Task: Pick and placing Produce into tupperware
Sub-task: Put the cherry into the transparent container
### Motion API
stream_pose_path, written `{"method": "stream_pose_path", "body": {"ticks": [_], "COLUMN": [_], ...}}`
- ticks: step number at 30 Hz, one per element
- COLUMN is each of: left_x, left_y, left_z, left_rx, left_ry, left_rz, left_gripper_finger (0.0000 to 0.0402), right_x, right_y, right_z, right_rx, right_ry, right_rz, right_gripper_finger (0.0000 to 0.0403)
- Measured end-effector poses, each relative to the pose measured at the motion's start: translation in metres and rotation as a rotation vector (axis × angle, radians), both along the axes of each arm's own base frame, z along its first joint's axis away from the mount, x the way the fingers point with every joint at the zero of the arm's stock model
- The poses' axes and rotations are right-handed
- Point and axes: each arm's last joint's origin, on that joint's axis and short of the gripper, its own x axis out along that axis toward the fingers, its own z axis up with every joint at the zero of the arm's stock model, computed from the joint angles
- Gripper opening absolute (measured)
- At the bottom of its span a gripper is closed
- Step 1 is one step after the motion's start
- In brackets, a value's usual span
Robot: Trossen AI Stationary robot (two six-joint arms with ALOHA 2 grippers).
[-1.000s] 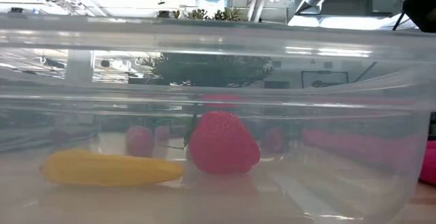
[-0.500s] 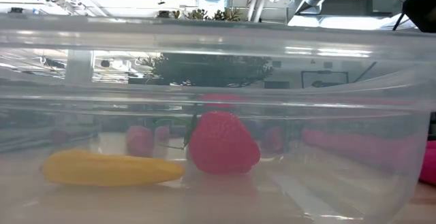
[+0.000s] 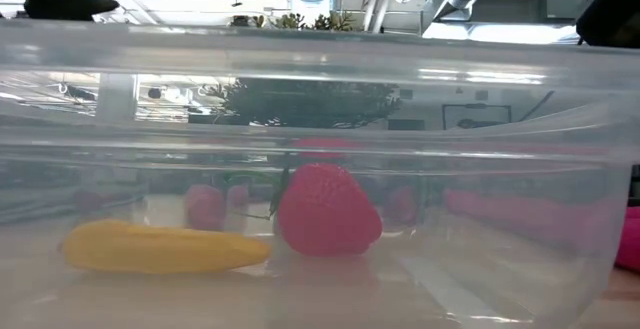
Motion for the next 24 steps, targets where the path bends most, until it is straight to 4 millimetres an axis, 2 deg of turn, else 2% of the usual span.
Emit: {"method": "stream_pose_path", "body": {"ticks": [4, 10, 24], "left_x": [0.0, -0.005, 0.008], "left_y": [0.007, 0.017, 0.025], "left_z": [-0.011, -0.031, -0.051], "left_rx": [0.08, 0.027, 0.044], "left_ry": [0.099, 0.329, 0.577], "left_rz": [0.035, 0.024, 0.111], "left_gripper_finger": [0.0192, 0.0192, 0.0192], "right_x": [0.0, 0.0, 0.001], "right_y": [0.0, 0.0, -0.001], "right_z": [0.0, 0.0, 0.0], "right_rx": [0.0, -0.004, -0.008], "right_ry": [0.0, 0.0, -0.001], "right_rz": [-0.001, 0.004, -0.003], "right_gripper_finger": [0.0085, 0.0085, 0.0085]}}
